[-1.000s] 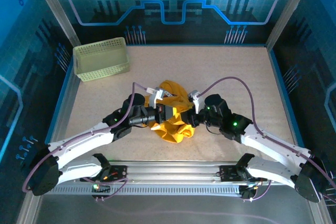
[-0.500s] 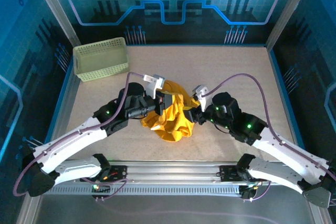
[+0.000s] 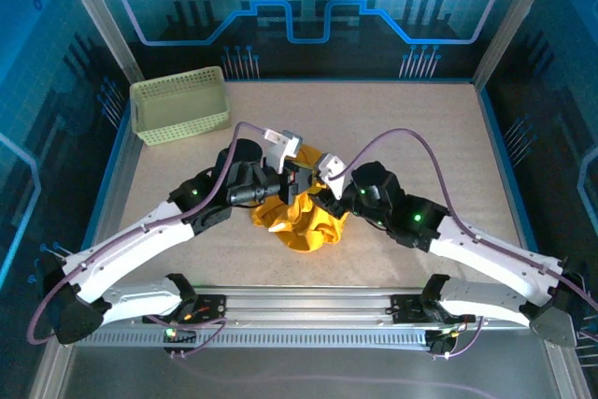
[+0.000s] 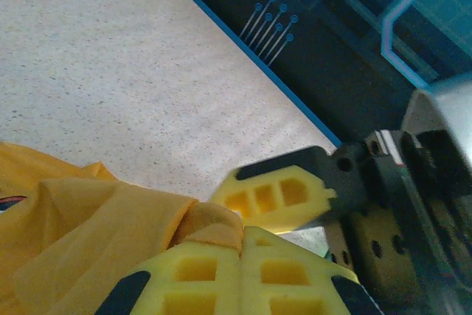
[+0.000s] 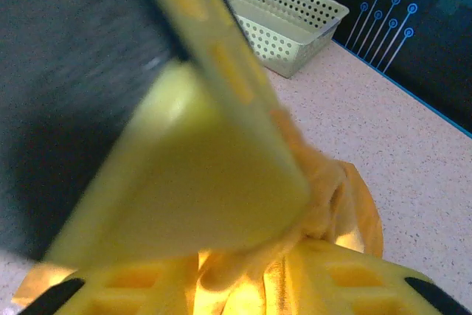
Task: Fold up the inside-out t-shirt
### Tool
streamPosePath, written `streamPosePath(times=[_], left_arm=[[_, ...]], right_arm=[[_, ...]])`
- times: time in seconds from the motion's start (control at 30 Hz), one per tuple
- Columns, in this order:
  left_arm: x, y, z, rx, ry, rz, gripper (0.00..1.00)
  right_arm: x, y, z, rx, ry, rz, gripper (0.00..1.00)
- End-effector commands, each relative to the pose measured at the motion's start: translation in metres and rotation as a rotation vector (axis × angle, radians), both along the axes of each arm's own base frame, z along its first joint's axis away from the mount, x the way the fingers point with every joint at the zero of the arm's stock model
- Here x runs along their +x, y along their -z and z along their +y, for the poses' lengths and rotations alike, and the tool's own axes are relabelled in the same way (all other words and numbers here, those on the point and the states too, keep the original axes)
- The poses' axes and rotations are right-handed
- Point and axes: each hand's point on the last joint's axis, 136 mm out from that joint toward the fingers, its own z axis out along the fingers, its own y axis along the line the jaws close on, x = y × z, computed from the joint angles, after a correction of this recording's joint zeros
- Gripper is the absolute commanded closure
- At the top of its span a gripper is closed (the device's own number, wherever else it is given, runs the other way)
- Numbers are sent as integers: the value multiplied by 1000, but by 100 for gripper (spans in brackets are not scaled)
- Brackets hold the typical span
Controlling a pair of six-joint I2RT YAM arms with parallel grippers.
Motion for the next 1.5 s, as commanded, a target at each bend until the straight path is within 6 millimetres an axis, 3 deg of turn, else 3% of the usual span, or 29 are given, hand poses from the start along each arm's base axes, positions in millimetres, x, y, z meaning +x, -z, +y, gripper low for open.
streamPosePath(times=[0.0, 0.13, 0.23, 0.33, 0.4, 0.47, 0.5, 0.6, 0.67, 0.77, 0.87, 1.0, 1.1, 1.17, 1.23, 1.37, 1.4, 1.47], left_arm=[[-15, -26, -8, -70, 88, -61, 100], [-12, -24, -6, -58, 72, -69, 100], [-4, -20, -1, -32, 19, -71, 97], [9, -14, 13, 10, -82, -83, 77], [16, -9, 26, 29, -148, -85, 69], [27, 1, 45, 38, -233, -52, 43], [33, 8, 54, 40, -275, -25, 40], [52, 45, 82, 77, -385, 113, 31], [63, 83, 100, 189, -472, 212, 27], [70, 139, 111, 382, -520, 341, 25], [71, 180, 112, 490, -527, 441, 20], [65, 207, 115, 553, -519, 498, 12], [65, 220, 123, 617, -543, 515, 10], [65, 228, 126, 649, -548, 521, 10], [67, 236, 127, 671, -551, 532, 14], [69, 242, 121, 647, -544, 539, 24], [70, 242, 119, 639, -541, 537, 27], [71, 242, 117, 627, -534, 536, 35]], right_arm=[[16, -30, 0, 76, 49, -60, 72], [18, -30, -8, 102, 81, -56, 97], [19, -34, -18, 118, 117, -51, 100], [24, -21, -41, 118, 220, -18, 100], [34, -16, -70, 141, 353, 21, 100], [41, -4, -103, 198, 472, 99, 100], [42, 3, -116, 229, 511, 139, 100], [43, 35, -152, 313, 645, 283, 100], [40, 63, -169, 330, 725, 375, 100], [34, 101, -190, 362, 854, 493, 100], [25, 137, -216, 407, 1019, 623, 100], [15, 171, -239, 469, 1161, 762, 100], [17, 179, -245, 484, 1184, 817, 100], [20, 176, -245, 444, 1174, 817, 91], [21, 169, -248, 375, 1171, 803, 60], [21, 144, -250, 216, 1161, 683, 29], [22, 136, -246, 166, 1142, 634, 24], [27, 122, -220, 108, 1013, 568, 23]])
